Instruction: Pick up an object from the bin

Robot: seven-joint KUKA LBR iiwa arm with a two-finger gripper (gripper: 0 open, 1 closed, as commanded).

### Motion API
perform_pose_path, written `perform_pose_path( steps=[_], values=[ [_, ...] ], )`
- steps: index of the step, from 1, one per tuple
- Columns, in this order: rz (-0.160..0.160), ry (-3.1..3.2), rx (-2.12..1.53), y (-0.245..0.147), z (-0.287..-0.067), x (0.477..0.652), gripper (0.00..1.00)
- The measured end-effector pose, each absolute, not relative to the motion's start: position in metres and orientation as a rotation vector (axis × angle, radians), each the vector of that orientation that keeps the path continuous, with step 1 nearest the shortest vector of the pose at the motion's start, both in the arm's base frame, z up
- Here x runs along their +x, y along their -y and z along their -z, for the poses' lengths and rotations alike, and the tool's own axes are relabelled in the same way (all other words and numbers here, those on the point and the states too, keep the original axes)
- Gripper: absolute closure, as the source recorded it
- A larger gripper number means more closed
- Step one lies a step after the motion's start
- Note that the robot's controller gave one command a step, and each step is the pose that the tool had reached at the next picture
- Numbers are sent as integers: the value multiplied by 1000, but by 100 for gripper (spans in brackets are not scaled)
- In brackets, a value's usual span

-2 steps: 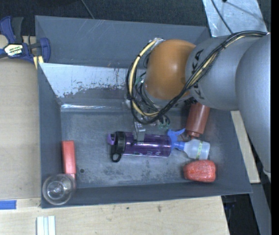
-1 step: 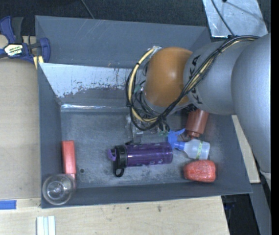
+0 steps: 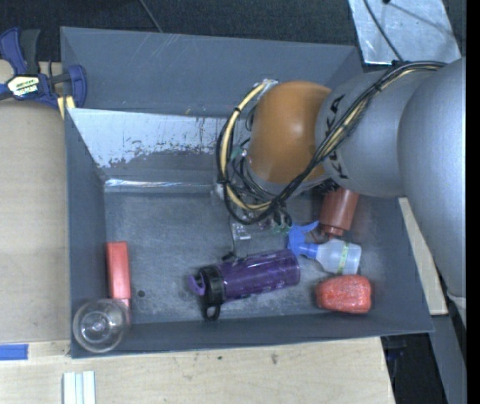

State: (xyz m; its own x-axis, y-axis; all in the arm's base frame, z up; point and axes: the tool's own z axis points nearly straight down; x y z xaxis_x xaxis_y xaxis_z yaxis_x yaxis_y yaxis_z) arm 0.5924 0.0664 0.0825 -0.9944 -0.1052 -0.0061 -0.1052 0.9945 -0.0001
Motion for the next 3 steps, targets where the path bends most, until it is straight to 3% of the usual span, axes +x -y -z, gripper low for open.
perform_pose_path(
  steps=[1, 2, 3],
  values=[
    [0, -3131, -165, -66, -82, 592, 0],
    [0, -3131, -279, -63, -128, 588, 0],
    [-1, -3121, -319, -61, -141, 585, 0]
  ],
)
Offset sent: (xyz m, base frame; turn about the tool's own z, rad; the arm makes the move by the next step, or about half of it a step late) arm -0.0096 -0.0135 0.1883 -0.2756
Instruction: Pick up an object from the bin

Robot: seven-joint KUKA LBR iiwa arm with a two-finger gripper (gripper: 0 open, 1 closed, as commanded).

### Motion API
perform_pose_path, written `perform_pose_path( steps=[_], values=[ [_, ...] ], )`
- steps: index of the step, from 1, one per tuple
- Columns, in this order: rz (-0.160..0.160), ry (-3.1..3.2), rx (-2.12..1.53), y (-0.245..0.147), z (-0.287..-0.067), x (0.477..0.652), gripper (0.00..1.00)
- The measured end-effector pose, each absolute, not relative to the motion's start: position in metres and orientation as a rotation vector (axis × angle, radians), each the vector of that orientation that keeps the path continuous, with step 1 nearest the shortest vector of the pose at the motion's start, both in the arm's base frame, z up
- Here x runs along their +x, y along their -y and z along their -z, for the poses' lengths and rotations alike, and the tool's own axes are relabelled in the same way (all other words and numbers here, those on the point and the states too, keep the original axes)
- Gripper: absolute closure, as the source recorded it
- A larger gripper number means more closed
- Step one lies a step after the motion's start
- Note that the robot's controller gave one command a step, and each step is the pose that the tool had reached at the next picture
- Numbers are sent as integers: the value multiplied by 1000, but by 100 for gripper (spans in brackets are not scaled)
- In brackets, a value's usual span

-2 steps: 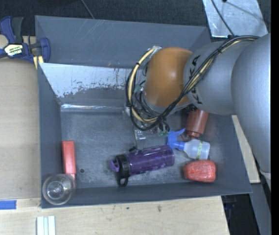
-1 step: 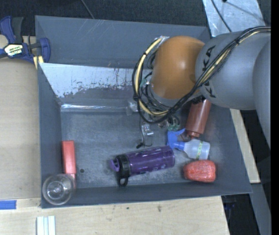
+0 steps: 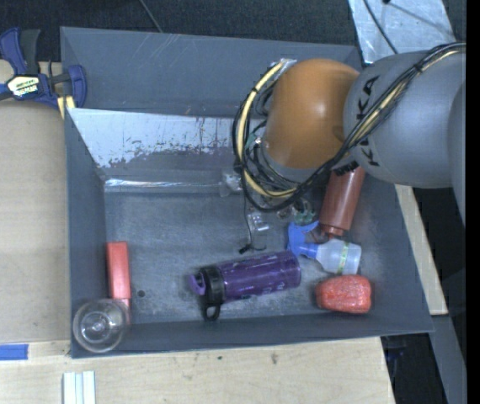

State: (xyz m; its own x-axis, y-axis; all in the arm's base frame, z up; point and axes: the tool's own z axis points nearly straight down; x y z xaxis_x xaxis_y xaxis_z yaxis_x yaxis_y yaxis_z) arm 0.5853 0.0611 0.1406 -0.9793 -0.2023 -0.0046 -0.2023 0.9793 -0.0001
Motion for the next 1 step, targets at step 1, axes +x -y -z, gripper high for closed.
perform_pose_path(
  steps=[1],
  values=[
    [0, -3117, -405, -44, -165, 570, 0]
  ],
)
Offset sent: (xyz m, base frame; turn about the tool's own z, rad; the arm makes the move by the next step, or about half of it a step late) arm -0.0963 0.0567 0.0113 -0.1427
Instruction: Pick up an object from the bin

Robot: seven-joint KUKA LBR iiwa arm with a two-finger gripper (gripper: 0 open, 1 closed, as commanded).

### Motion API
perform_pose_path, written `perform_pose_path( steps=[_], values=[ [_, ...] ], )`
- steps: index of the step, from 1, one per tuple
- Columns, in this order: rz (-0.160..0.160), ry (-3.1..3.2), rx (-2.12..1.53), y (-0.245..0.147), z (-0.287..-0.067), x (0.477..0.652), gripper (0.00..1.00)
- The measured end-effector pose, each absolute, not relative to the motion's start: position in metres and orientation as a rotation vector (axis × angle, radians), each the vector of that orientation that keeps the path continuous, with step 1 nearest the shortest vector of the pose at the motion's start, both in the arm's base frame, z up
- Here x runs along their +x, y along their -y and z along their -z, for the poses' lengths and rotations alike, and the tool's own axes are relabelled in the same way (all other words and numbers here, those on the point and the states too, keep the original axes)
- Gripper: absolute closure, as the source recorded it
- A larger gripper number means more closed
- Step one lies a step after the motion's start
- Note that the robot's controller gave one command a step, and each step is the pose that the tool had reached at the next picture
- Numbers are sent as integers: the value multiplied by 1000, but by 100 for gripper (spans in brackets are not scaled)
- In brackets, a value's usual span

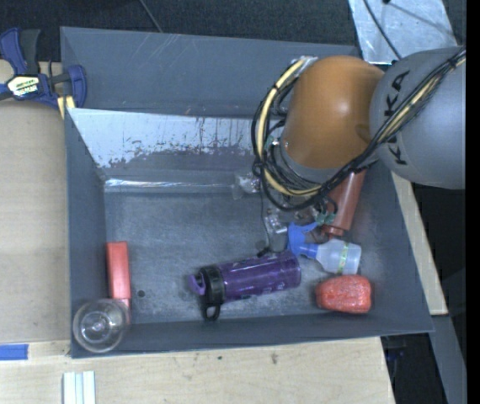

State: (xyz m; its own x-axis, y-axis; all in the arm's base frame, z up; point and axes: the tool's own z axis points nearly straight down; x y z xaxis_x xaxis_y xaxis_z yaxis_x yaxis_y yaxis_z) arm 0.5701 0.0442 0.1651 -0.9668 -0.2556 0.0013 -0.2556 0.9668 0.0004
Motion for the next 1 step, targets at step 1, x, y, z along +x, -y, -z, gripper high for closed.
perform_pose_path(
  steps=[1],
  values=[
    [-2, 3111, 477, -84, -159, 529, 0]
  ],
)
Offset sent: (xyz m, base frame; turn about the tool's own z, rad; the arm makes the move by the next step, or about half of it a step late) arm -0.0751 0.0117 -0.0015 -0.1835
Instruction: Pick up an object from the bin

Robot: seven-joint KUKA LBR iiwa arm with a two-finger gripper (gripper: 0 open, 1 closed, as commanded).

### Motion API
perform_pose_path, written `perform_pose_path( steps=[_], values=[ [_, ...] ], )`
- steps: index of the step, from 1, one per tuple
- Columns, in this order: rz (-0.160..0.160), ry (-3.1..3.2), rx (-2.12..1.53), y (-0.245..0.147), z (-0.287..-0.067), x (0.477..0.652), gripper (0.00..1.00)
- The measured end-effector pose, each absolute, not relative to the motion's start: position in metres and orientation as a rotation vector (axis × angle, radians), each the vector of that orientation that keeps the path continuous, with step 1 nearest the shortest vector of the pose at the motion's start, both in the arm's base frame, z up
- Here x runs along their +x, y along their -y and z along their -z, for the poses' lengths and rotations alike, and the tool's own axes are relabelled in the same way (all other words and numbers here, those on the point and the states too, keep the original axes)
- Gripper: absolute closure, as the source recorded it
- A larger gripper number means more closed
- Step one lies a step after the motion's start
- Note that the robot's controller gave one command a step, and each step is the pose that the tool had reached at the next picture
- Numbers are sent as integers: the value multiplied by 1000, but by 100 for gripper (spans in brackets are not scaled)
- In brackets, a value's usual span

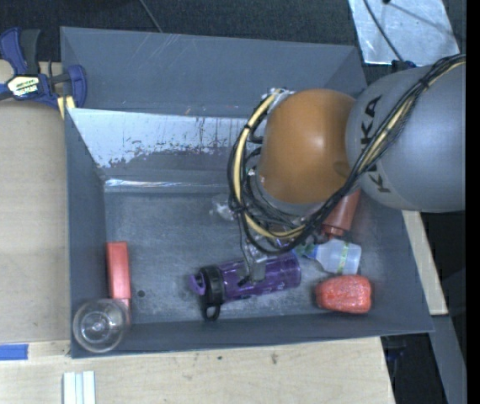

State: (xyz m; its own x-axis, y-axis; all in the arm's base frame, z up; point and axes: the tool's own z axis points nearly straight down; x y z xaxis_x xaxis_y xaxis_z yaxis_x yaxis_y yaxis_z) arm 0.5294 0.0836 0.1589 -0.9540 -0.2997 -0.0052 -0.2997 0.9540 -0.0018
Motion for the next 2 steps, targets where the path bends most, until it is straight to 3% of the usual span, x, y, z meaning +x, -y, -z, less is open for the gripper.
perform_pose_path(
  steps=[1, 2],
  values=[
    [-5, -3076, -630, -84, -161, 503, 0],
    [3, -3074, -643, -74, -146, 500, 0]
  ],
)
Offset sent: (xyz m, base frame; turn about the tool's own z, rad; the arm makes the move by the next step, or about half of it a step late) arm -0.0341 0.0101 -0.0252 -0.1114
